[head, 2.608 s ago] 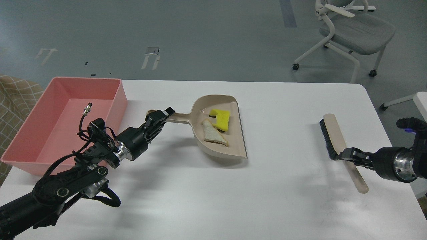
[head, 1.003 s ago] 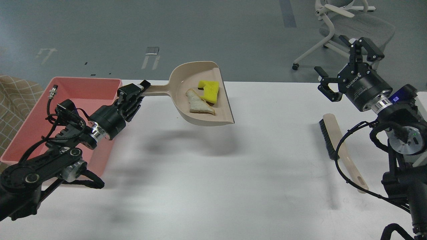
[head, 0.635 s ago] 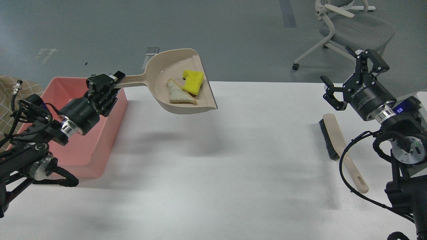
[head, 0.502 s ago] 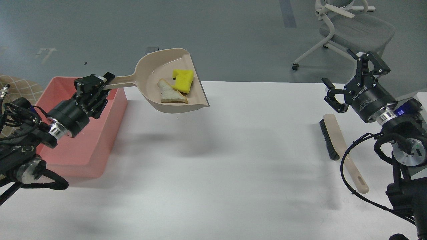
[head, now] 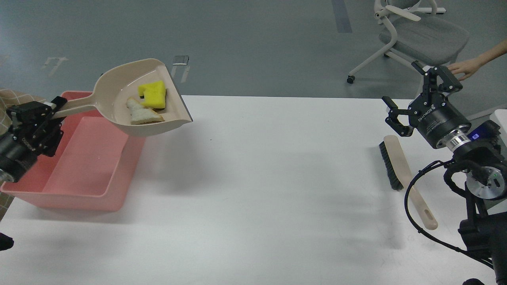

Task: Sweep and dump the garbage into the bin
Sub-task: 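Lift the dustpan with the left gripper over the pink bin, then tilt the dustpan to dump the sponge and scrap into the bin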

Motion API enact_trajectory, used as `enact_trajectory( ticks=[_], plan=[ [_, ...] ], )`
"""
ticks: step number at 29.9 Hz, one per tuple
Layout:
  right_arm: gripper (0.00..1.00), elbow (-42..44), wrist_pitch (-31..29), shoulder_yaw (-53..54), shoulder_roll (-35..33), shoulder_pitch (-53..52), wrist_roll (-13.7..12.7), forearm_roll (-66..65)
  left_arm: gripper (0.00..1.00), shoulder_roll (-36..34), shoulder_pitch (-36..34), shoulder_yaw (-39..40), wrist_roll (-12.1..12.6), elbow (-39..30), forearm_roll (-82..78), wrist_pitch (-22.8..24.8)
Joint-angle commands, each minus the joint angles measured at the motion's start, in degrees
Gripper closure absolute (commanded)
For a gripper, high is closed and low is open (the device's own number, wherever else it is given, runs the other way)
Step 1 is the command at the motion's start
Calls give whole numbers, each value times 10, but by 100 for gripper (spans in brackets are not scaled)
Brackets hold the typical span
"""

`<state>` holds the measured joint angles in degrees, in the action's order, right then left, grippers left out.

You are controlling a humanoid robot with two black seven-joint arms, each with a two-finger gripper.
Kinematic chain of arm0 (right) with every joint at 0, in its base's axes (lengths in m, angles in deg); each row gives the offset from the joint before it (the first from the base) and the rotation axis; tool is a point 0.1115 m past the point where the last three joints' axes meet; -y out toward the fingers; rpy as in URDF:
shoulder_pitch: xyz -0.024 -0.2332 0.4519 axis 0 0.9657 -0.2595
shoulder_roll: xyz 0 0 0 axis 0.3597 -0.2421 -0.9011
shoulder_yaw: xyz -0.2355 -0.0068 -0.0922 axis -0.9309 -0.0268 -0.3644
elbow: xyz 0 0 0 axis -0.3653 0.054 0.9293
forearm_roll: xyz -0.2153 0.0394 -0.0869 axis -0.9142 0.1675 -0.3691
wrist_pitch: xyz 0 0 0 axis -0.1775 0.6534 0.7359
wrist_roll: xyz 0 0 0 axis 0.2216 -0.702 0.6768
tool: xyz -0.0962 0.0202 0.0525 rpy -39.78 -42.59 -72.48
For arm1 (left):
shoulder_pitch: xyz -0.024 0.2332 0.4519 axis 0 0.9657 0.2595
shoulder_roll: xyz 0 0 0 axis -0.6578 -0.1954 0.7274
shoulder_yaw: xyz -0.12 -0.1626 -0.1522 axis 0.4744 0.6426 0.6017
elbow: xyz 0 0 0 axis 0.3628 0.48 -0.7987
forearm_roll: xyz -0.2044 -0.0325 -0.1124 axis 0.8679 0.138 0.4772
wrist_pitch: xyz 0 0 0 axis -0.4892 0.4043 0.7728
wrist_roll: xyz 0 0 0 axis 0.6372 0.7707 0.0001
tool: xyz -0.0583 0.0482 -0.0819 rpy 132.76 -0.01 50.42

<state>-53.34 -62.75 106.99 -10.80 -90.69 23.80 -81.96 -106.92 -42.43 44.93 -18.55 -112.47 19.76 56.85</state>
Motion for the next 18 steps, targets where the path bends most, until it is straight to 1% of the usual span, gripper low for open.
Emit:
enact_trajectory(
  ticks=[1, 6, 9, 11, 18],
  plan=[
    [0, 0, 0, 1, -3, 1, 0, 0, 79, -11, 45, 47, -4, 9, -3, 29],
    [0, 1, 0, 1, -3, 1, 7, 0, 79, -14, 92, 105, -5, 18, -5, 52],
    [0, 1, 0, 1, -4, 1, 7, 0, 79, -19, 117, 133, -7, 37, -6, 66],
    [0, 1, 0, 1, -7, 1, 8, 0, 79, -23, 132, 150, -12, 66, -6, 87],
    [0, 1, 0, 3, -14, 2, 8, 1, 79, -55, 140, 160, -16, 127, -7, 115]
  ],
)
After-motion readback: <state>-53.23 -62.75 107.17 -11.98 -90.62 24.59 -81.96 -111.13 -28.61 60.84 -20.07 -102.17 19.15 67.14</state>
